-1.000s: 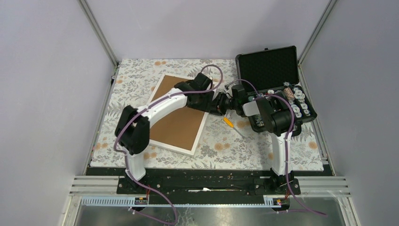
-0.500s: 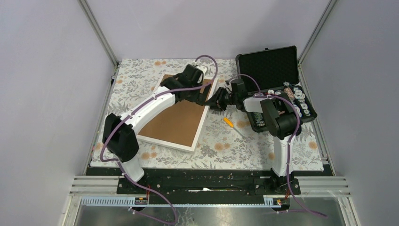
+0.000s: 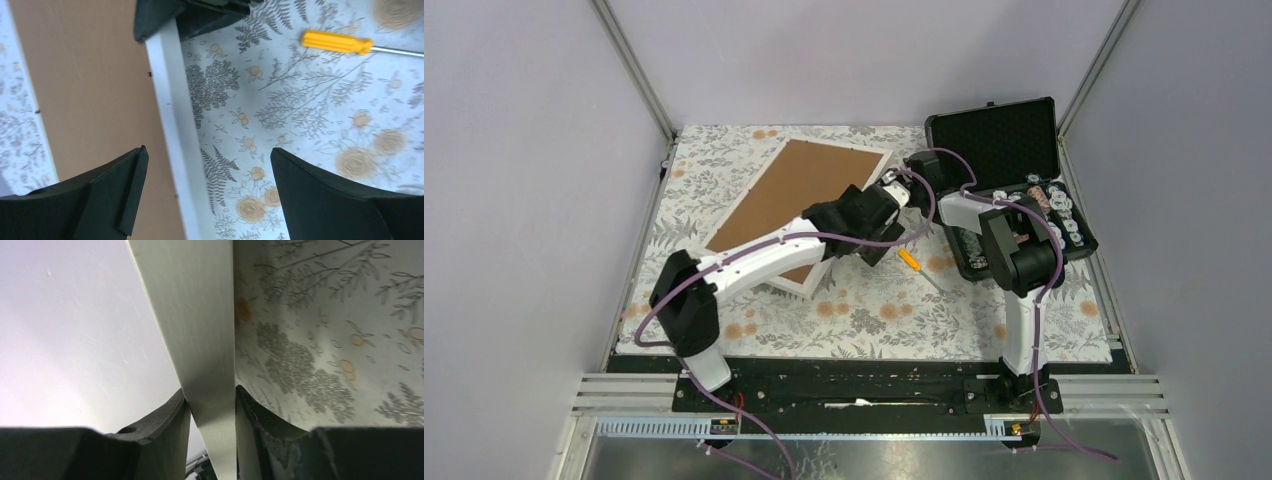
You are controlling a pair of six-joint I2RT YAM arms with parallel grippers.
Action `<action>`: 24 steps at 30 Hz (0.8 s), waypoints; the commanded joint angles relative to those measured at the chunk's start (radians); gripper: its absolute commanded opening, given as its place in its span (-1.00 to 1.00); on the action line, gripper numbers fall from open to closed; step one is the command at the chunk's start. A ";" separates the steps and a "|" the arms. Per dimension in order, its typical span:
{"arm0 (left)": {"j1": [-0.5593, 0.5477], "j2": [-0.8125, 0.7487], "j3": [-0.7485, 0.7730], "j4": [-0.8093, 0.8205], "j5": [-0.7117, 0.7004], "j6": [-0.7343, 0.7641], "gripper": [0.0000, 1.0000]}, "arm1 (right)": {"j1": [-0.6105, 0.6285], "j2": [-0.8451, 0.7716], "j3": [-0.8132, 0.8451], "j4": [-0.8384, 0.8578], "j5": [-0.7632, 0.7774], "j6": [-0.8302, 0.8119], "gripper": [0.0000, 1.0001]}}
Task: Take the photo out of the frame
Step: Turn over the photo frame at the center of the board.
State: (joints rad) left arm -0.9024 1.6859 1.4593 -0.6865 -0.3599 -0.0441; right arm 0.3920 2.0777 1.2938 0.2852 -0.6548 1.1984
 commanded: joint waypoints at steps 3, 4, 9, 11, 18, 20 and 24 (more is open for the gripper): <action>-0.027 0.089 0.003 0.010 -0.322 0.036 0.97 | 0.010 -0.091 0.102 -0.025 0.025 0.183 -1.00; -0.027 0.103 0.003 0.010 -0.355 0.036 0.98 | 0.010 -0.095 0.099 -0.024 0.022 0.193 -1.00; -0.027 0.140 -0.029 0.070 -0.416 0.136 0.97 | 0.011 -0.119 0.091 -0.025 0.001 0.217 -1.00; -0.025 0.147 -0.070 0.123 -0.454 0.195 0.97 | 0.011 -0.127 0.088 -0.024 -0.008 0.222 -1.00; 0.036 0.145 -0.166 0.332 -0.478 0.422 0.97 | 0.012 -0.149 0.071 -0.023 -0.034 0.238 -1.00; 0.040 0.143 -0.194 0.371 -0.483 0.469 0.97 | 0.014 -0.157 0.066 -0.021 -0.034 0.244 -1.00; 0.040 0.136 -0.226 0.409 -0.489 0.525 0.91 | 0.017 -0.176 0.050 -0.009 -0.032 0.261 -1.00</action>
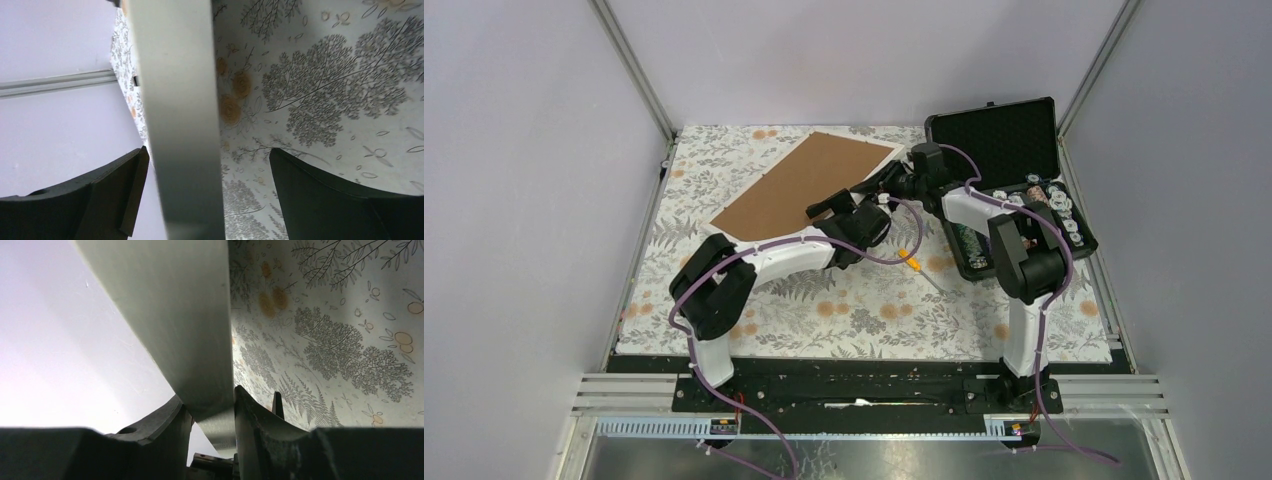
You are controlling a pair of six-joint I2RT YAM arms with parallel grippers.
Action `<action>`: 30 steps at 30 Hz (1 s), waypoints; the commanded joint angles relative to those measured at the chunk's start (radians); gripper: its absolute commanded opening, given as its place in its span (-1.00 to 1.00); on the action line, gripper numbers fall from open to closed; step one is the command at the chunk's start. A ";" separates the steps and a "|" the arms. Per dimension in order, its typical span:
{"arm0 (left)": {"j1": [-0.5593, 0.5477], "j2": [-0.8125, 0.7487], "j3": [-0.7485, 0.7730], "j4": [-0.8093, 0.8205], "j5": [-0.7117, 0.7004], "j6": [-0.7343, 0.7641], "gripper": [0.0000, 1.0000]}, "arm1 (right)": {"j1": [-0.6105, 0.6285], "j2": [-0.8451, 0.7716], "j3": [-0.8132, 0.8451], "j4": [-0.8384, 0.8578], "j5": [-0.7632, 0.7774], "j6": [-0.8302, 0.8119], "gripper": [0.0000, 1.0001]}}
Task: Take the photo out of the frame
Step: Turn over the photo frame at the center of the board.
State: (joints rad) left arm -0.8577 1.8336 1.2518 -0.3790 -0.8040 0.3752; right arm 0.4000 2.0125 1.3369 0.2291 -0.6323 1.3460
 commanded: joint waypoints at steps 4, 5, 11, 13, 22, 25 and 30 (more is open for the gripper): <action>-0.003 -0.011 -0.008 0.104 -0.054 0.135 0.55 | 0.011 -0.119 -0.002 0.056 -0.056 0.126 -1.00; -0.002 -0.014 -0.002 0.102 -0.055 0.141 0.47 | 0.011 -0.121 -0.004 0.059 -0.056 0.128 -1.00; -0.003 -0.023 0.087 -0.026 -0.017 0.102 -0.47 | 0.011 -0.129 -0.004 0.074 -0.056 0.132 -0.70; -0.001 -0.028 0.117 -0.061 -0.004 0.085 -0.75 | 0.011 -0.130 -0.004 0.090 -0.057 0.132 -0.56; 0.038 -0.045 0.300 -0.245 0.045 0.043 -1.00 | -0.025 -0.147 0.031 0.095 -0.062 0.031 0.99; 0.081 -0.041 0.413 -0.330 0.083 0.007 -1.00 | -0.050 -0.166 0.036 0.082 -0.078 -0.032 0.99; 0.122 -0.066 0.536 -0.422 0.183 -0.035 -1.00 | -0.093 -0.199 0.031 0.037 -0.082 -0.109 0.99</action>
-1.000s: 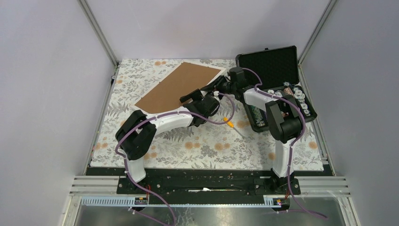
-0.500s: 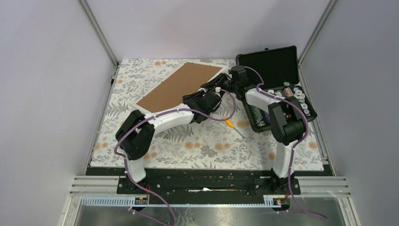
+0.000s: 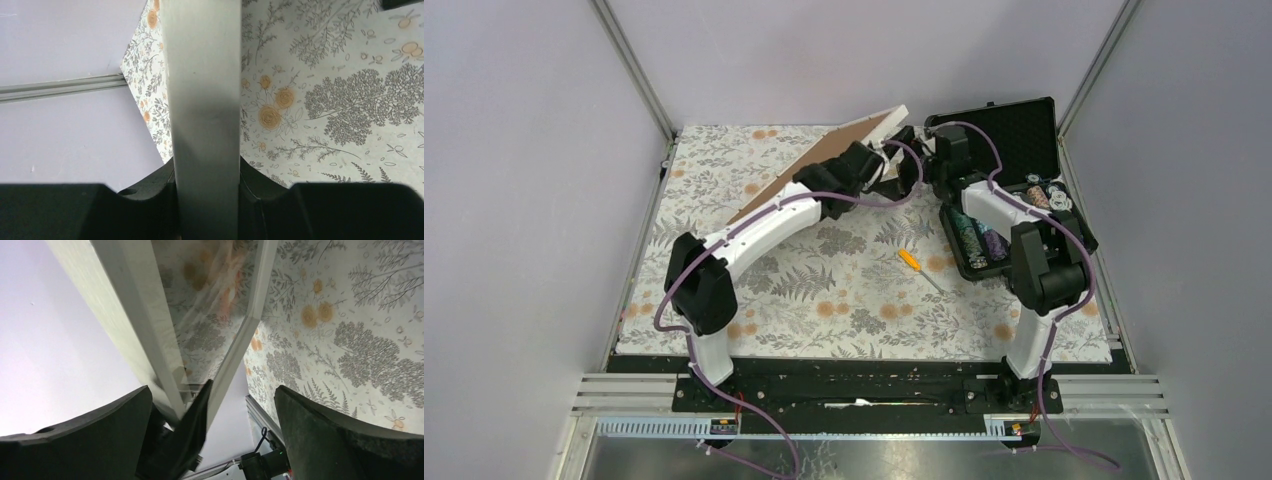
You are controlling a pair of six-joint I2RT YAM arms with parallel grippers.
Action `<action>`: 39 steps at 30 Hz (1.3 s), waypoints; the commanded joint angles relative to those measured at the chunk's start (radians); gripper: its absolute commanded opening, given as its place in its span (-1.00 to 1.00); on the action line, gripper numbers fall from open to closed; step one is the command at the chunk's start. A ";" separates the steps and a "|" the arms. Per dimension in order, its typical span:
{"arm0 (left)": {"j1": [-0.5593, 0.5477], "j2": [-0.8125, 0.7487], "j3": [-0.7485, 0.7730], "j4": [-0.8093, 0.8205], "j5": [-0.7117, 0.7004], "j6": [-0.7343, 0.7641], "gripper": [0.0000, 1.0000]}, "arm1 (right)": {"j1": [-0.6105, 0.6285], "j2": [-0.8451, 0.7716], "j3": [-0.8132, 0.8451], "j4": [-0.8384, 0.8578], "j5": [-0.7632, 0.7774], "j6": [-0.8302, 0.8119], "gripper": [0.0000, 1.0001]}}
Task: Take the photo out of the frame
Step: Turn over the photo frame at the center of the board.
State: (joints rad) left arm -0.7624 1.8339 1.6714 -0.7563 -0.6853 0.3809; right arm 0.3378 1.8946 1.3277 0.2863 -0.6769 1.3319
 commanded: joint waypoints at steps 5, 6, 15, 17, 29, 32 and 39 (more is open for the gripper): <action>0.095 -0.077 0.214 -0.124 0.143 -0.093 -1.00 | -0.046 -0.119 0.032 -0.040 0.008 -0.158 0.99; 0.119 -0.070 0.246 -0.146 0.169 -0.104 -1.00 | -0.047 -0.124 0.029 -0.040 0.011 -0.168 0.99; 0.292 -0.046 0.463 -0.246 0.398 -0.187 -1.00 | -0.049 -0.142 0.008 -0.026 -0.007 -0.201 0.99; 0.322 -0.043 0.484 -0.269 0.439 -0.211 -1.00 | -0.049 -0.144 0.006 -0.021 -0.014 -0.212 1.00; 0.546 -0.034 0.603 -0.315 0.868 -0.366 -1.00 | -0.049 -0.152 -0.033 0.005 -0.046 -0.214 0.99; 0.595 -0.041 0.596 -0.309 0.990 -0.379 -1.00 | -0.049 -0.152 -0.039 0.010 -0.051 -0.218 1.00; 0.719 -0.037 0.567 -0.308 1.309 -0.379 -1.00 | -0.050 -0.157 -0.056 0.025 -0.065 -0.232 0.99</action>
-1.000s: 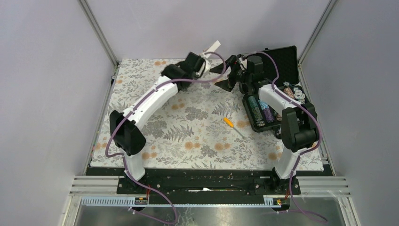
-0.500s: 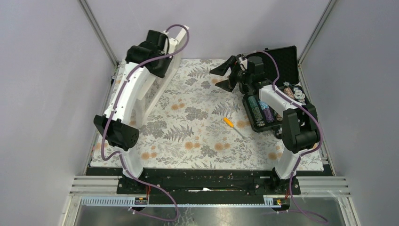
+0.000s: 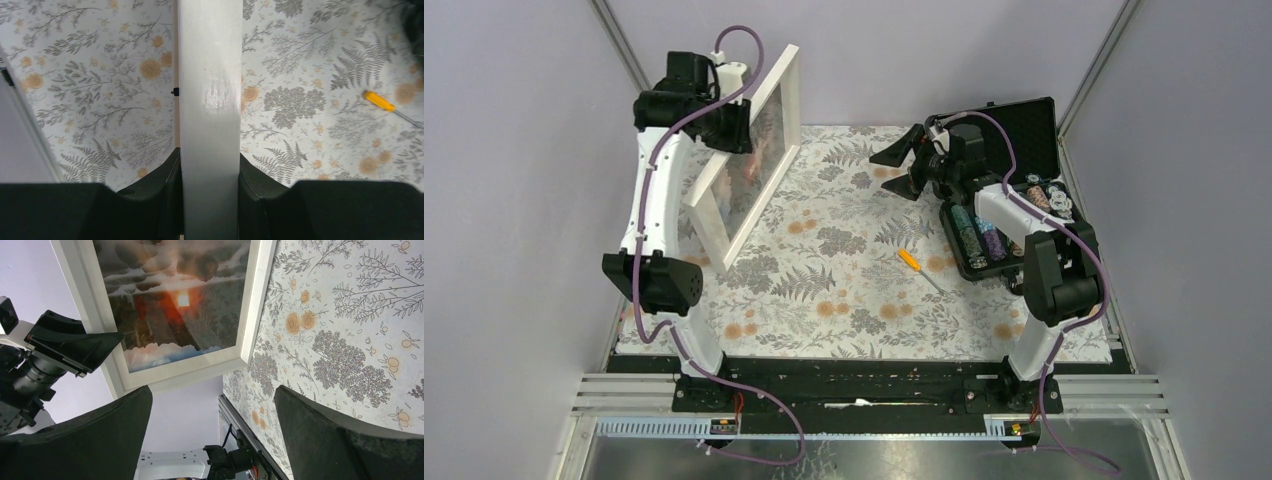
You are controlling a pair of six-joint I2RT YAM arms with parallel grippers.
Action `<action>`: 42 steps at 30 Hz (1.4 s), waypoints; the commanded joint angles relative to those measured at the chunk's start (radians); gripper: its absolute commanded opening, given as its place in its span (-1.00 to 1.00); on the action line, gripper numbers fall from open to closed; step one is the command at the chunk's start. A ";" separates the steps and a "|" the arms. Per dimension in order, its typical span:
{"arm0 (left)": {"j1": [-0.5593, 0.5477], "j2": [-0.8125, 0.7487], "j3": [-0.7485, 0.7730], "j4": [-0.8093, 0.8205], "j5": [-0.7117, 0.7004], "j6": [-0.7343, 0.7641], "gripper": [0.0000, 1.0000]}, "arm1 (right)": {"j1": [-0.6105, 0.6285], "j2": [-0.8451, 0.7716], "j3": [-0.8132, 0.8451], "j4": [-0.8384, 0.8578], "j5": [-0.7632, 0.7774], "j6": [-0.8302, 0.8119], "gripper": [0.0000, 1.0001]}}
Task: Take the photo out of the frame
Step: Turn over the photo frame at the center of the board.
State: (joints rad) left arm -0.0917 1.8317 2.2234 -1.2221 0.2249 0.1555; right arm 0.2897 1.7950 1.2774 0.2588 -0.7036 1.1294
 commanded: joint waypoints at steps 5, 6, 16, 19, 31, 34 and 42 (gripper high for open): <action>0.077 -0.038 0.013 0.160 0.513 -0.138 -1.00 | -0.002 -0.066 -0.007 0.064 -0.049 -0.058 0.99; 0.078 -0.041 0.011 0.159 0.520 -0.131 -1.00 | -0.001 -0.069 -0.004 0.068 -0.052 -0.069 0.99; 0.101 -0.046 0.002 0.163 0.558 -0.131 -1.00 | -0.001 -0.119 0.035 0.066 -0.075 -0.285 0.99; 0.119 -0.043 -0.009 0.164 0.600 -0.123 -1.00 | -0.001 -0.131 0.055 0.037 -0.089 -0.369 0.99; 0.097 -0.061 -0.065 0.087 0.543 0.043 -1.00 | -0.001 -0.138 0.124 -0.026 -0.143 -0.631 0.99; 0.024 -0.099 -0.091 0.048 0.437 0.184 -1.00 | -0.010 -0.124 0.183 -0.093 -0.211 -0.781 0.99; -0.119 -0.249 -0.271 0.108 0.247 0.452 -1.00 | -0.043 -0.187 0.315 -0.382 -0.323 -1.346 0.99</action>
State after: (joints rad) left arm -0.1574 1.6997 2.0228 -1.2064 0.5575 0.3740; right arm 0.2646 1.6890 1.4826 0.0895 -0.9474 0.1864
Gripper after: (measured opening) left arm 0.352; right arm 0.995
